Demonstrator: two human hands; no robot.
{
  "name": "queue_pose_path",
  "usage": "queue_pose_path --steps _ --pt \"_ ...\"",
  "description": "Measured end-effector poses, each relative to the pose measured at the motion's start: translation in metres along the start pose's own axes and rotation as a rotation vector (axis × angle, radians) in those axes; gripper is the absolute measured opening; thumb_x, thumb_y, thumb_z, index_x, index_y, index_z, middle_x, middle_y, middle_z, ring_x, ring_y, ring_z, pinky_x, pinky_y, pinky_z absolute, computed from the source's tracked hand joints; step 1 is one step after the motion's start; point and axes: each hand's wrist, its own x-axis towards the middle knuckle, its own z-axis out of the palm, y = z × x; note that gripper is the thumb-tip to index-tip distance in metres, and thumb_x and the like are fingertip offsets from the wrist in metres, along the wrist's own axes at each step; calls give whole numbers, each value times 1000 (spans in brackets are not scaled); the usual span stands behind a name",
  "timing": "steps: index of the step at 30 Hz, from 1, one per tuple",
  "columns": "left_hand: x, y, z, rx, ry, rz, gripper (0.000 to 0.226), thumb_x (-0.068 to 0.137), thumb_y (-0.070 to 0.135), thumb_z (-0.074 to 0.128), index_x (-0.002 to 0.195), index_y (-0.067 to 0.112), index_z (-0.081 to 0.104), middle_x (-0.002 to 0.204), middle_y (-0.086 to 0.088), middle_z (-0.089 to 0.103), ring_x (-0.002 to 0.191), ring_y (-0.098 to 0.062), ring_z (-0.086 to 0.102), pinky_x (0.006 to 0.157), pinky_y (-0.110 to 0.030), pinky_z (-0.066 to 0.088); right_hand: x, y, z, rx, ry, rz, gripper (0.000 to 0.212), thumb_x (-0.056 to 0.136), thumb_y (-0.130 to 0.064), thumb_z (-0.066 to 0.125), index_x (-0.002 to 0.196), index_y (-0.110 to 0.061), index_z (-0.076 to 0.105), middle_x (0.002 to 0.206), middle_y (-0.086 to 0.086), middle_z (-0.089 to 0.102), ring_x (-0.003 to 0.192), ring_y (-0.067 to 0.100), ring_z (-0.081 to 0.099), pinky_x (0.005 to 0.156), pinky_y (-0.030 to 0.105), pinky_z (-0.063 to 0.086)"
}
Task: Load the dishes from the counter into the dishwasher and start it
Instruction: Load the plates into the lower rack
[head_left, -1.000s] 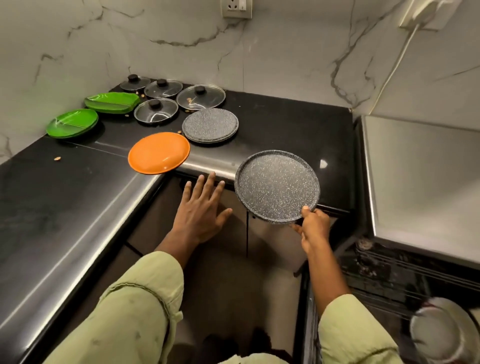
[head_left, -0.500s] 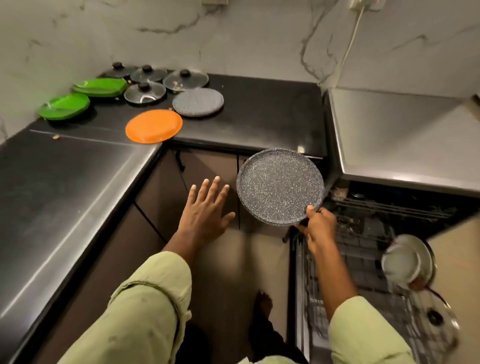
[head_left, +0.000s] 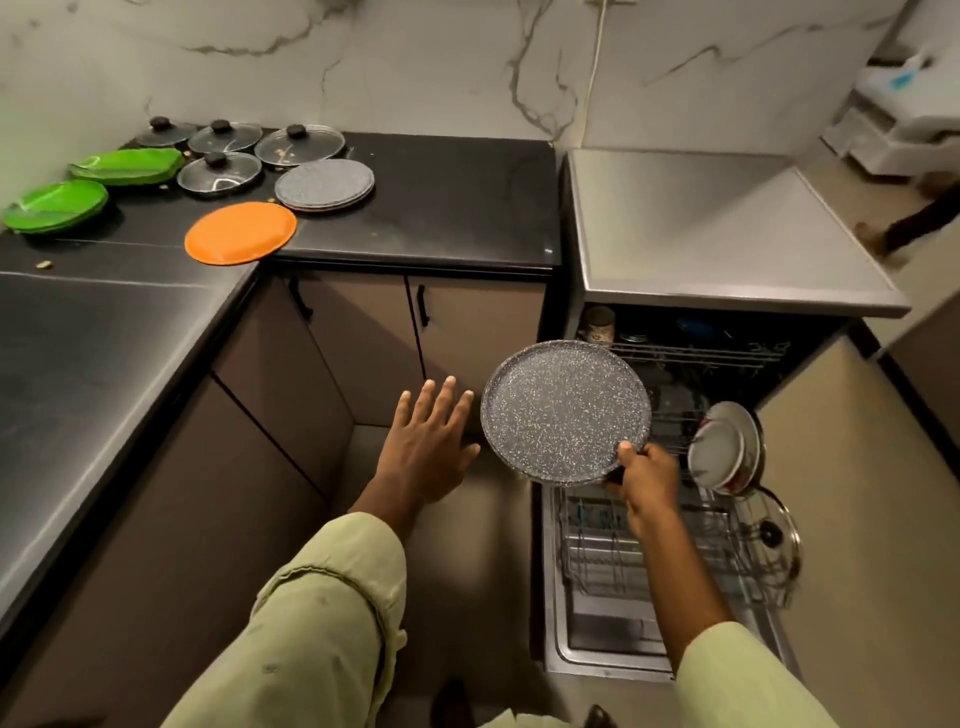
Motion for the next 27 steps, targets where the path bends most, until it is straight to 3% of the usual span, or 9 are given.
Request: queue_pose_path --steps 2,5,8,15,21,27 --pt "1 27 -1 11 5 12 74 100 54 37 159 21 5 167 -6 -4 153 -29 -3 122 -49 1 2 1 -27 18 13 -8 10 101 -10 50 92 -7 56 86 5 60 73 18 58 60 36 53" --pt "1 75 -2 21 8 25 74 101 54 35 159 21 4 167 -7 -5 153 -29 -4 123 -49 1 12 5 -73 22 -6 -3 8 101 -11 50 97 -7 57 91 7 61 76 19 59 74 46 56" --pt "-3 125 2 21 -31 41 72 102 51 34 159 20 3 166 -8 -5 153 -29 -5 123 -49 0 25 11 -117 1 -21 1 13 100 -10 52 88 -11 58 89 7 61 79 21 58 85 53 54" --pt "-5 222 21 39 -113 51 72 102 46 36 159 19 2 166 -8 -7 153 -30 -7 121 -48 -3 64 38 -190 -24 -10 51 16 94 -14 59 79 -20 59 86 6 64 93 36 64 88 64 50" --pt "5 260 29 36 -186 42 72 103 49 34 159 17 2 166 -9 -4 153 -30 -5 123 -50 1 95 53 -221 -14 -23 123 16 93 -15 59 82 -26 62 99 8 69 95 34 66 84 60 55" --pt "48 286 44 43 -235 73 72 102 51 34 159 17 4 166 -10 -5 153 -31 -5 123 -50 2 127 43 -242 1 -8 168 6 98 -11 55 99 -13 61 104 12 66 90 28 66 70 44 60"
